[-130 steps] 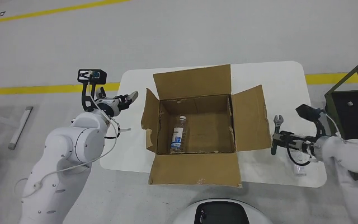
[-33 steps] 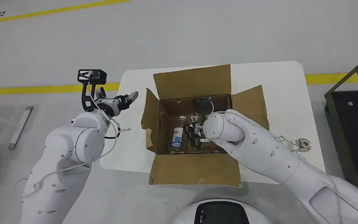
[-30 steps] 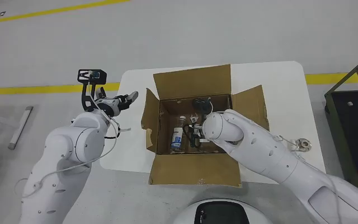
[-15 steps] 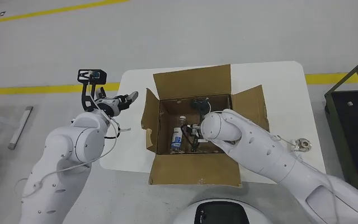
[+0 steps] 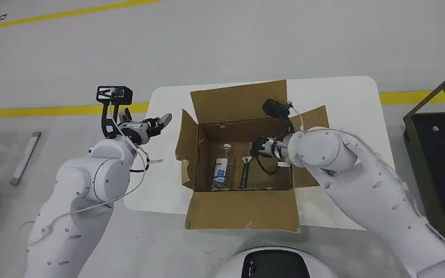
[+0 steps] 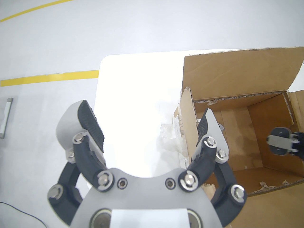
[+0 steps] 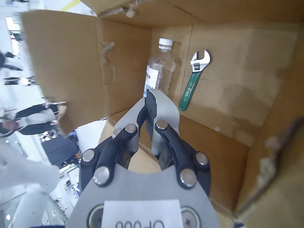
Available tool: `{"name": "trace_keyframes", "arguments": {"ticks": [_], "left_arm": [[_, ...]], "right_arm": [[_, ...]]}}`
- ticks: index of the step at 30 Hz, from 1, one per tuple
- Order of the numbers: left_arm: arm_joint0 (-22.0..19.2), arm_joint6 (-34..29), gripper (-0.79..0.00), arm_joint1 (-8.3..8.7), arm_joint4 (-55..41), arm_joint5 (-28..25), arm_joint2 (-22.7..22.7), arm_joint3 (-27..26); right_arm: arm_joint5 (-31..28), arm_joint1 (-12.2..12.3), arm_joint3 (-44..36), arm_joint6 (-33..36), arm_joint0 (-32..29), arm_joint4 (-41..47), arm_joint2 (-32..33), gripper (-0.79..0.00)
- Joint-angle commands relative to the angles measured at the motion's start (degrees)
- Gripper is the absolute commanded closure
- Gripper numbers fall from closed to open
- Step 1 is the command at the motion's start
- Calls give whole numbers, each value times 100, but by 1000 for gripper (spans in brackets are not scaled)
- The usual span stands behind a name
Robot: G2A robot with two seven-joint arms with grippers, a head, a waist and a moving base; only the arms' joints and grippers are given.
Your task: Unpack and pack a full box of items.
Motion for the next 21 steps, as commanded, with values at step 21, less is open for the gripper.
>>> {"name": "trace_keyframes", "arguments": {"ticks": [21], "left_arm": [[0, 0, -785, 0, 0, 0, 0, 0]], "right_arm": [[-851, 831, -2804, 1628, -3734, -2991, 4839, 0]]}}
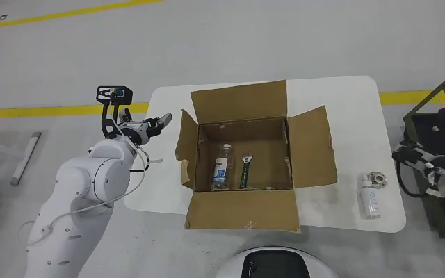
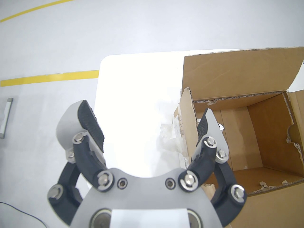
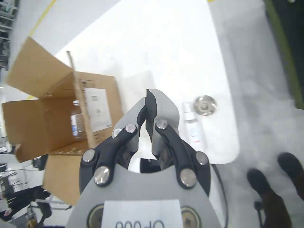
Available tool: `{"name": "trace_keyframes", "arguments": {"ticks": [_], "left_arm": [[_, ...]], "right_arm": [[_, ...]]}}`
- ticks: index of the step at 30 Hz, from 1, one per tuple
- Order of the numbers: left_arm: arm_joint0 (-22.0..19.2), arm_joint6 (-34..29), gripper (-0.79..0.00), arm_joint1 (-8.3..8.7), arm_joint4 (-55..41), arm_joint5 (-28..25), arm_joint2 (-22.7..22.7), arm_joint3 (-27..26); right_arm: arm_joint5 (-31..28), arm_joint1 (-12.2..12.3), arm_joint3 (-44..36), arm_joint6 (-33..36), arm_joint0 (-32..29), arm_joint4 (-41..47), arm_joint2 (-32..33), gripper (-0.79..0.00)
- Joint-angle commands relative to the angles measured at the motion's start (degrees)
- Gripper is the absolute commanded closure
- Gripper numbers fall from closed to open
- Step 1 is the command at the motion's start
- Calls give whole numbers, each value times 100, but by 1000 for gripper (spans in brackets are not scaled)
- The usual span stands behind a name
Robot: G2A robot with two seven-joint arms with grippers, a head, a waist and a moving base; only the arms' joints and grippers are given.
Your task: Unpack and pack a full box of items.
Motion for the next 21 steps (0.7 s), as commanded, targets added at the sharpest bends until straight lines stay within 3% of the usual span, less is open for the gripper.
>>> {"name": "trace_keyframes", "arguments": {"ticks": [1, 5, 11, 12, 14, 16, 19, 21], "left_arm": [[0, 0, -785, 0, 0, 0, 0, 0], [0, 0, -785, 0, 0, 0, 0, 0], [0, 0, -785, 0, 0, 0, 0, 0], [0, 0, -785, 0, 0, 0, 0, 0], [0, 0, -785, 0, 0, 0, 0, 0], [0, 0, -785, 0, 0, 0, 0, 0], [0, 0, -785, 0, 0, 0, 0, 0], [0, 0, -785, 0, 0, 0, 0, 0]], "right_arm": [[-301, 49, 34, 306, -122, -505, 91, 0], [-858, 89, 142, 864, -77, -1030, 37, 0], [-1508, 88, 628, 1513, 274, -1685, -729, 0], [-1508, 93, 705, 1513, 309, -1785, -926, -37], [-1508, 115, 822, 1513, 377, -1966, -1241, -219], [-1516, 147, 1047, 1513, 503, -2014, -1592, -305], [-1604, 207, 1336, 1513, 636, -2130, -1941, -323], [-1702, 246, 1488, 1513, 691, -2148, -2125, -262]]}}
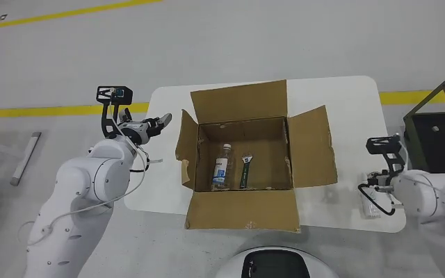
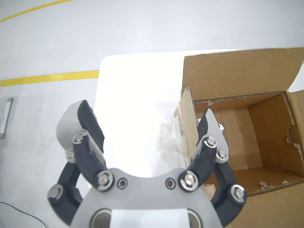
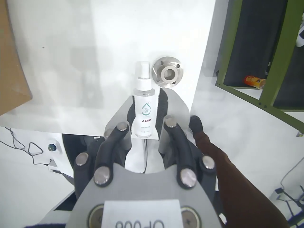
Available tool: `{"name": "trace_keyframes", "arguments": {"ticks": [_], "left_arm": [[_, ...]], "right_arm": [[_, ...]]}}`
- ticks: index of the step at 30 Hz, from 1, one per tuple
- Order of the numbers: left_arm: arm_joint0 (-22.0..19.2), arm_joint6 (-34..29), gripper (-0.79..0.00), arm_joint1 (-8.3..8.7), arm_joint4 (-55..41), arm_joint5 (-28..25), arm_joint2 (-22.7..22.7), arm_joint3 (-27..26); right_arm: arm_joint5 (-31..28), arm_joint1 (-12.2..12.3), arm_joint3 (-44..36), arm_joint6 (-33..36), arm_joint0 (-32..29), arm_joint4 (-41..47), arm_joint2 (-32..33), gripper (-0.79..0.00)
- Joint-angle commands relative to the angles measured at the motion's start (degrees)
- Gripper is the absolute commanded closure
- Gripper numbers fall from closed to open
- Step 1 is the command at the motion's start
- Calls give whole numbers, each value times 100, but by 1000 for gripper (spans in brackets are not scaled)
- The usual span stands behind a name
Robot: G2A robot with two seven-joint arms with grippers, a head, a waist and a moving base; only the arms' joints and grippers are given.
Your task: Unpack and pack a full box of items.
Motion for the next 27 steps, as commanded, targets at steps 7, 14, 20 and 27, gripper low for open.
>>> {"name": "trace_keyframes", "arguments": {"ticks": [7, 14, 20, 27], "left_arm": [[0, 0, -785, 0, 0, 0, 0, 0], [0, 0, -785, 0, 0, 0, 0, 0], [0, 0, -785, 0, 0, 0, 0, 0], [0, 0, -785, 0, 0, 0, 0, 0]], "right_arm": [[-50, 158, 394, 1, 96, -70, -442, -323], [145, 281, 415, 1, -7, 191, -476, -369], [146, 363, 356, 1, -130, 354, -397, -468], [146, 381, 263, 1, -223, 403, -252, -613]]}}
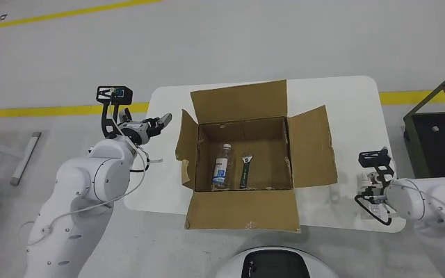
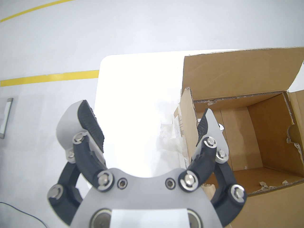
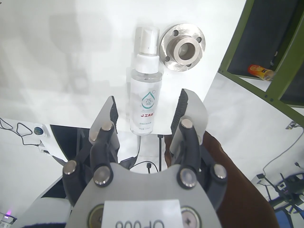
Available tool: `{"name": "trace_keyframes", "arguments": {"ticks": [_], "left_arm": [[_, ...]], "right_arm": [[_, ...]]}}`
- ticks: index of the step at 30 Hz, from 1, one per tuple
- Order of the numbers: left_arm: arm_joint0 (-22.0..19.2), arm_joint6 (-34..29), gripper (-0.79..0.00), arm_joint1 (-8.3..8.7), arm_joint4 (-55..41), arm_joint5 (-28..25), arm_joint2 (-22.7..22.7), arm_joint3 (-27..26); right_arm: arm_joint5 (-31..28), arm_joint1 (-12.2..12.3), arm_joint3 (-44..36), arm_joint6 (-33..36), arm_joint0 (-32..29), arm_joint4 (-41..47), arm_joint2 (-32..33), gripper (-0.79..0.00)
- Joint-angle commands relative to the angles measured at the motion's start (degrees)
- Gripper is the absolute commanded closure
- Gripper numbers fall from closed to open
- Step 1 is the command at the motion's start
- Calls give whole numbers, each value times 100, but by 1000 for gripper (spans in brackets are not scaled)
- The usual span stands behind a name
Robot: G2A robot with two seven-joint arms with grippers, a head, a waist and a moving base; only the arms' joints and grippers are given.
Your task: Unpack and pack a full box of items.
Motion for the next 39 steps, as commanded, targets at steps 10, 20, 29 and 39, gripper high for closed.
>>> {"name": "trace_keyframes", "arguments": {"ticks": [10, 20, 29, 39], "left_arm": [[0, 0, -785, 0, 0, 0, 0, 0], [0, 0, -785, 0, 0, 0, 0, 0], [0, 0, -785, 0, 0, 0, 0, 0], [0, 0, -785, 0, 0, 0, 0, 0]], "right_arm": [[0, -62, 241, 0, 134, -198, -217, -566], [27, -139, 527, -28, 245, -178, -340, -582], [7, -177, 724, -70, 323, -99, -431, -529], [-55, -213, 895, -135, 416, -14, -532, -363]]}}
